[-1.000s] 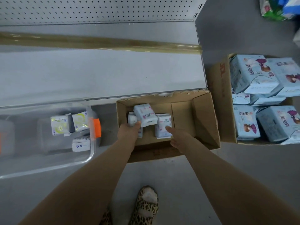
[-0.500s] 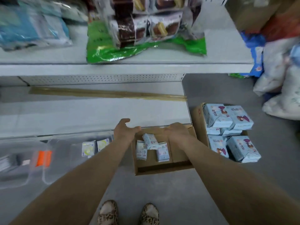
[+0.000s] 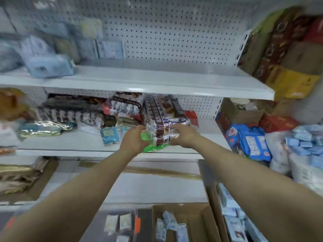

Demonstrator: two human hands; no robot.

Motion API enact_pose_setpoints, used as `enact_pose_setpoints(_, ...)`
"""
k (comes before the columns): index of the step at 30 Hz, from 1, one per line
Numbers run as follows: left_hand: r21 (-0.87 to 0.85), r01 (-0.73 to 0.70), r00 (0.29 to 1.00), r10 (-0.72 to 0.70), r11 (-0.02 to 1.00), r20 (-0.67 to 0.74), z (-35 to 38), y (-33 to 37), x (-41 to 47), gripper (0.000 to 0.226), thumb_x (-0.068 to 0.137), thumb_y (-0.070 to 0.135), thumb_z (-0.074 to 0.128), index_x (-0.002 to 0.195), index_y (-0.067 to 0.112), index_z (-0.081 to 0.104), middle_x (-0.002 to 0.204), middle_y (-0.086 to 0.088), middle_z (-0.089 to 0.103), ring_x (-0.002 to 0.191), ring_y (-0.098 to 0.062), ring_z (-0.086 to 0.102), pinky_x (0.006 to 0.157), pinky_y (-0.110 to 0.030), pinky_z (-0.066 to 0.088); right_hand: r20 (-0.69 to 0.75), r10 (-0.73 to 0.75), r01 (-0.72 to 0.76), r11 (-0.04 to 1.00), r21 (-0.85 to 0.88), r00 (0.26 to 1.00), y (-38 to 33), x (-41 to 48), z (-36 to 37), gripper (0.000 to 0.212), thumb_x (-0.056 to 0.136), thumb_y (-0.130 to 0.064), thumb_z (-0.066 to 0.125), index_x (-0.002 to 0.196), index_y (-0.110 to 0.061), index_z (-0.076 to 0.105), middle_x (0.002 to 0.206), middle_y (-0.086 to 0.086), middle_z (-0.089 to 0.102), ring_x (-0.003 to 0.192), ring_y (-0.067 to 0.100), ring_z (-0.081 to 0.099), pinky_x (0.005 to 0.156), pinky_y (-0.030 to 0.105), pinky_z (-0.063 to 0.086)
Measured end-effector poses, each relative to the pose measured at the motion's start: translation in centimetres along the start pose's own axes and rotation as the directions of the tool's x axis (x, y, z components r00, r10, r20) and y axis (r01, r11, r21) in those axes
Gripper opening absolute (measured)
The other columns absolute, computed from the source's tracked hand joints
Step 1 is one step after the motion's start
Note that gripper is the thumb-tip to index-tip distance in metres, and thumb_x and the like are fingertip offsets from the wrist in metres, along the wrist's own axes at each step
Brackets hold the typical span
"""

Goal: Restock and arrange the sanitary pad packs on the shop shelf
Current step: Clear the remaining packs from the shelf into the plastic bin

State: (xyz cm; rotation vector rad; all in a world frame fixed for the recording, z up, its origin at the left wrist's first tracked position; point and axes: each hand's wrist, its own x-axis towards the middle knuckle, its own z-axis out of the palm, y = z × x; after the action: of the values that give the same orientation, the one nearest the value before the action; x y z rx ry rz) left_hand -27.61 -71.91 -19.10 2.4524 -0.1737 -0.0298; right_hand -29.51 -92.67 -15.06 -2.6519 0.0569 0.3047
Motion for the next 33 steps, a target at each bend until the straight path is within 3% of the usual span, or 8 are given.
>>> enact_pose_setpoints(3, 0.010, -0.072, 0.989, 0.073, 0.997, -0.129, -6.1, 3.5, 0.0, 0.057, 0.078, 0.018, 0.080, 0.131, 0.013, 0.060, 0.121, -0.010, 0.068, 0.111, -0.030, 0.063, 0.090, -0.035, 0.050, -0.077, -0.097, 0.094, 0.995, -0.040, 0.992, -3.9, -1.8, -5.6, 0.079, 0.082, -0.030, 0.083, 0.150, -0.022, 0.044, 0.150, 0.005, 0.051, 0.131, 0.027, 0.053, 0.108, 0.033, 0.042)
enact_pose_setpoints(10, 0.103, -0.090, 0.938, 0.119, 0.991, -0.325, -17.5, 7.8, -1.0, 0.066, 0.084, 0.029, 0.076, 0.143, 0.019, 0.048, 0.138, -0.016, 0.051, 0.121, -0.034, 0.052, 0.095, -0.035, 0.044, -0.216, -0.260, 0.240, 0.964, -0.111, 0.941, -10.8, -3.9, -14.0, 0.078, 0.083, -0.024, 0.082, 0.150, -0.027, 0.043, 0.152, 0.007, 0.046, 0.136, 0.025, 0.048, 0.098, 0.032, 0.045)
enact_pose_setpoints(12, 0.116, -0.072, 0.928, 0.109, 0.991, -0.355, -19.5, 7.8, -1.1, 0.067, 0.084, 0.028, 0.076, 0.144, 0.019, 0.046, 0.140, -0.017, 0.051, 0.121, -0.034, 0.053, 0.094, -0.036, 0.045, -0.227, -0.293, 0.270, 0.954, -0.128, 0.929, -12.6, -3.9, -15.1, 0.080, 0.082, -0.024, 0.084, 0.151, -0.026, 0.043, 0.152, 0.008, 0.046, 0.137, 0.027, 0.047, 0.104, 0.033, 0.042)
enact_pose_setpoints(20, 0.034, 0.039, 0.897, -0.020, 0.999, -0.442, -24.8, 3.6, -0.7, 0.069, 0.084, 0.037, 0.077, 0.143, 0.018, 0.046, 0.141, -0.014, 0.049, 0.125, -0.033, 0.051, 0.097, -0.041, 0.045, -0.219, -0.349, 0.334, 0.937, -0.103, 0.911, -18.6, -1.9, -14.9, 0.079, 0.084, -0.031, 0.081, 0.151, -0.025, 0.041, 0.152, 0.005, 0.046, 0.135, 0.025, 0.048, 0.105, 0.033, 0.040)
enact_pose_setpoints(25, -0.027, 0.132, 0.882, -0.130, 0.991, -0.454, -28.0, -1.7, 1.6, 0.073, 0.083, 0.046, 0.076, 0.143, 0.017, 0.046, 0.137, -0.014, 0.053, 0.120, -0.034, 0.053, 0.091, -0.038, 0.045, -0.207, -0.339, 0.332, 0.941, -0.067, 0.918, -22.5, 1.5, -13.4, 0.076, 0.088, -0.038, 0.077, 0.152, -0.019, 0.041, 0.154, 0.005, 0.044, 0.137, 0.026, 0.046, 0.110, 0.035, 0.038)
enact_pose_setpoints(30, -0.120, 0.256, 0.852, -0.283, 0.959, -0.440, -31.8, -6.6, 6.0, 0.077, 0.088, 0.060, 0.064, 0.143, 0.009, 0.043, 0.138, -0.014, 0.055, 0.123, -0.036, 0.053, 0.091, -0.041, 0.048, -0.197, -0.307, 0.314, 0.950, 0.004, 0.931, -26.2, 6.7, -12.0, 0.074, 0.089, -0.045, 0.073, 0.150, -0.017, 0.042, 0.154, 0.006, 0.043, 0.139, 0.026, 0.044, 0.112, 0.036, 0.038)
enact_pose_setpoints(33, -0.124, 0.312, 0.853, -0.335, 0.942, -0.399, -34.0, -8.8, 8.8, 0.082, 0.089, 0.066, 0.057, 0.142, 0.005, 0.043, 0.137, -0.014, 0.056, 0.119, -0.035, 0.056, 0.082, -0.036, 0.046, -0.209, -0.287, 0.299, 0.954, 0.029, 0.935, -28.4, 9.8, -11.1, 0.073, 0.090, -0.048, 0.072, 0.149, -0.016, 0.045, 0.153, 0.007, 0.044, 0.139, 0.026, 0.045, 0.111, 0.036, 0.038)
